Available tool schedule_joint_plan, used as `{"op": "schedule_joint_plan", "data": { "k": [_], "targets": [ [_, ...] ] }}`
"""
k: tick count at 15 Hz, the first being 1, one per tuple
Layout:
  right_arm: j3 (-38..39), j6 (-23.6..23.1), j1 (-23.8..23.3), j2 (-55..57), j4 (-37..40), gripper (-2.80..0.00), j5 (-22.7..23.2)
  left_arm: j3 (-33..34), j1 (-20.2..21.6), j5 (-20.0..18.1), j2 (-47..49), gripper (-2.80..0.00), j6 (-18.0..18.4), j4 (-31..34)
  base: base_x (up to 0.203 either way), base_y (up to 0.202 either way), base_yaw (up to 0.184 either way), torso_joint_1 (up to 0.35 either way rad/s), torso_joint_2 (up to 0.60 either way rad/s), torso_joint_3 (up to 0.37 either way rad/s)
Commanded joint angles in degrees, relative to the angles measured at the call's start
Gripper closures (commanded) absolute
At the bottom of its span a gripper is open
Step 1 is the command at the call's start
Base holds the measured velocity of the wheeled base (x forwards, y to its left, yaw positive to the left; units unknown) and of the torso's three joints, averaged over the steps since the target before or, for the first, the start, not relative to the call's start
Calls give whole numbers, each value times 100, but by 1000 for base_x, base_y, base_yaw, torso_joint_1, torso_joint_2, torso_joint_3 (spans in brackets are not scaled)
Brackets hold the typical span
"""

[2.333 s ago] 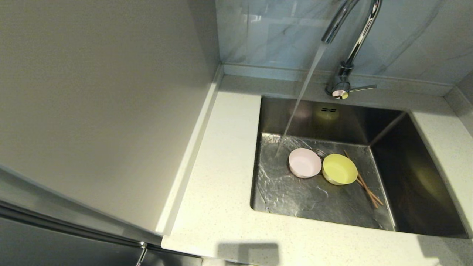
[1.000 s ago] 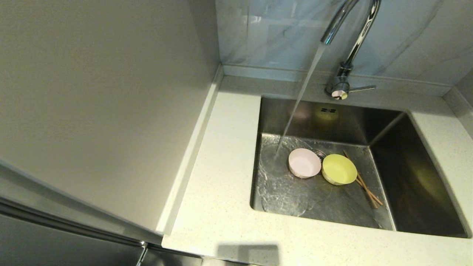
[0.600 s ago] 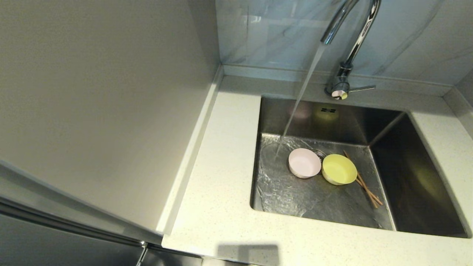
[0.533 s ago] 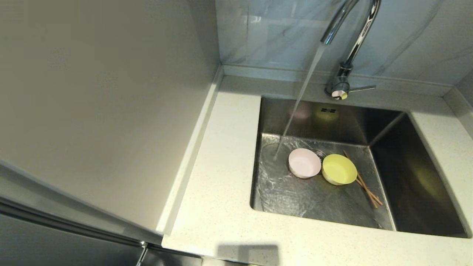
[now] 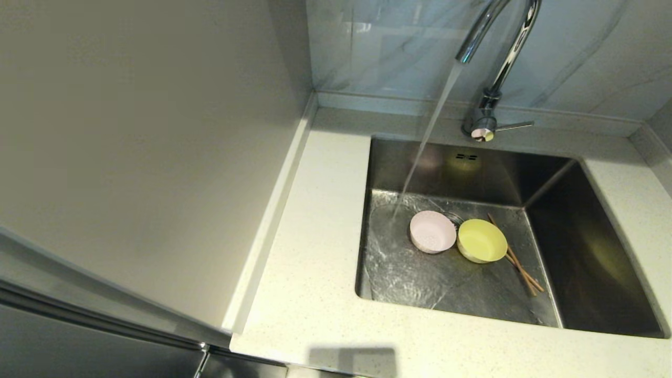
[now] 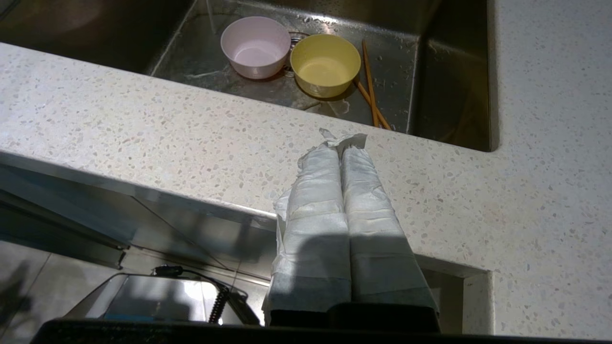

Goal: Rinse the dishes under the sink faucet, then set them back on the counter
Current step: Wait for the water to rinse the bowl

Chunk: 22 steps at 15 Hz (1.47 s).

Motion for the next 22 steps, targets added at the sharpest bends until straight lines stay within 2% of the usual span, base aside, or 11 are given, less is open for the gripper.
{"op": "schedule_joint_plan", "data": {
  "k": [1, 22],
  "targets": [
    [2, -4, 2, 17, 0, 0, -3, 0, 1, 2, -18, 0, -1, -1, 0, 0, 0, 0, 0, 0],
    [-15, -13, -6, 150, 66, 0, 36, 0, 1, 2, -18, 0, -1, -1, 0, 0, 0, 0, 0, 0]
  ]
}}
